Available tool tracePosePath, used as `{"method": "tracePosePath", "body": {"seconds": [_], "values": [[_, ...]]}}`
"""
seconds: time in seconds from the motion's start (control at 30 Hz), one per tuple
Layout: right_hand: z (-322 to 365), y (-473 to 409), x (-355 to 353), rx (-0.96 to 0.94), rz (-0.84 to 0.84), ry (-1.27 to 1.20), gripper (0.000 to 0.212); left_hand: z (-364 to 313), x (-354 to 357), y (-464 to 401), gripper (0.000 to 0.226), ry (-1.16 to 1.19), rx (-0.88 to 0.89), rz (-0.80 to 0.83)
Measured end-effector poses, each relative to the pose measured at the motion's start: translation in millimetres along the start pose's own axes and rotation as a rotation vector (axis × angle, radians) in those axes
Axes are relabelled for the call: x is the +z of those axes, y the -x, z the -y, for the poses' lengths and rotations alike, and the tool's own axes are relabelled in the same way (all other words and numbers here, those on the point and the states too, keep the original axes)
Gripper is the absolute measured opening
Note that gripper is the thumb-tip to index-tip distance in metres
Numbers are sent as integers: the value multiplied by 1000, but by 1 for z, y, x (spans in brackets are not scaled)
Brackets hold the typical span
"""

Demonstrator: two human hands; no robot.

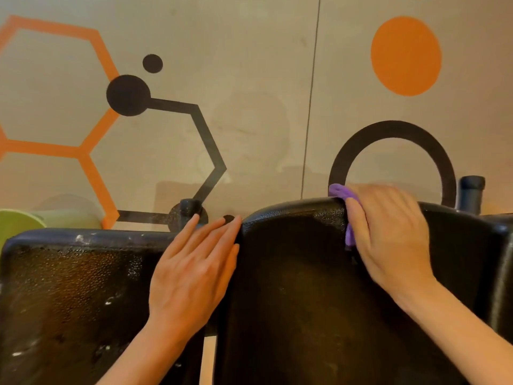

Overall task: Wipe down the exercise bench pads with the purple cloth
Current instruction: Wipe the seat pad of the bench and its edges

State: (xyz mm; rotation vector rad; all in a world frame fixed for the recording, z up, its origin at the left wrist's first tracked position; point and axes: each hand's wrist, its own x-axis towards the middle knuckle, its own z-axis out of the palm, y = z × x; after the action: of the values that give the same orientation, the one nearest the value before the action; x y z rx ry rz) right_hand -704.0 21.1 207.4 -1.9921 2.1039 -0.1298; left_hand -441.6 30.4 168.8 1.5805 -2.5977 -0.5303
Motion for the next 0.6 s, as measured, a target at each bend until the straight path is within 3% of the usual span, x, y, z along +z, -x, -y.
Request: {"method": "tracePosePath", "body": {"seconds": [0.1, 0.2, 0.27, 0.37, 0.47, 0.6], "values": [[36, -1, 22, 81, -84, 28, 30, 0, -1, -2, 38, 12, -4, 0], [71, -4, 44, -173, 2, 19, 31, -1, -3, -2, 40, 10, -13, 31], [42, -5, 32, -281, 46, 19, 34, -2, -5, -2, 41, 21, -21, 55], [-20, 5, 1, -82, -5, -8, 34, -4, -8, -4, 40, 83, -77, 65], [-8, 3, 5, 167, -97, 13, 33, -15, -13, -14, 39, 173, -217, 39], [43, -6, 29, -67, 0, 32, 35, -47, -9, -67, 38, 438, -422, -30]]}}
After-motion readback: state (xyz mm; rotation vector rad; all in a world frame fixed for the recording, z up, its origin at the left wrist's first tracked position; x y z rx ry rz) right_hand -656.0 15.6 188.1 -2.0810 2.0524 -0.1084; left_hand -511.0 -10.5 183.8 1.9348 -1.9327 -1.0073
